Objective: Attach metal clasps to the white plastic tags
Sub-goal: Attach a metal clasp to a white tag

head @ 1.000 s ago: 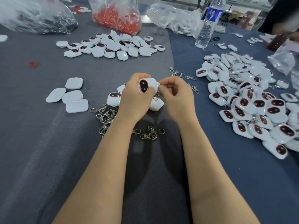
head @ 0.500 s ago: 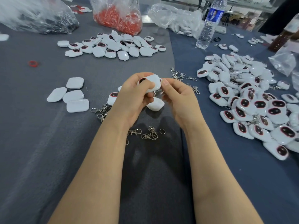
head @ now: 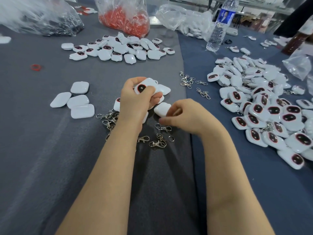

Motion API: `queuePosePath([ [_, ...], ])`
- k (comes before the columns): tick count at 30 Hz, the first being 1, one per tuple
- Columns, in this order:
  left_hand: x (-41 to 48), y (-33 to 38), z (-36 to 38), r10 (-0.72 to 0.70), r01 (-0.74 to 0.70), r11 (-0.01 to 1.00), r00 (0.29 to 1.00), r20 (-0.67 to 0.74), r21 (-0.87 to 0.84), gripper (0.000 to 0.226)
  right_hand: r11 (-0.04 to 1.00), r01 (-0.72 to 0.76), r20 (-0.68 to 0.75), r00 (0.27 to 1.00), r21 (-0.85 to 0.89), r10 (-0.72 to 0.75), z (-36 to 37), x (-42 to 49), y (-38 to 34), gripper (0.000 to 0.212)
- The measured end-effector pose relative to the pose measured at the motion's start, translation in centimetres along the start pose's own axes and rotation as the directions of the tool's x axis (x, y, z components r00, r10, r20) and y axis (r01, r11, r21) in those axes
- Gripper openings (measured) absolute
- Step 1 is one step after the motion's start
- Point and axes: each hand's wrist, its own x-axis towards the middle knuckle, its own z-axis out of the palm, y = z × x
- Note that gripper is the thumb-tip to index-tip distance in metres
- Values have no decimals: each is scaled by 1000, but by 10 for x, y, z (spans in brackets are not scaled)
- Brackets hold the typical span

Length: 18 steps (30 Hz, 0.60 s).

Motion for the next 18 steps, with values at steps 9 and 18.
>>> queuePosePath([
  [9,1,-1,-4,-22,22,1000,999,-24,-7,35,965,182,114,980,-189,-162,6,-6,-16,13],
  [18,-1,-10,0,69,-152,886,977,199,439,15,739,319,-359,927,594,-111,5,7,-7,21],
])
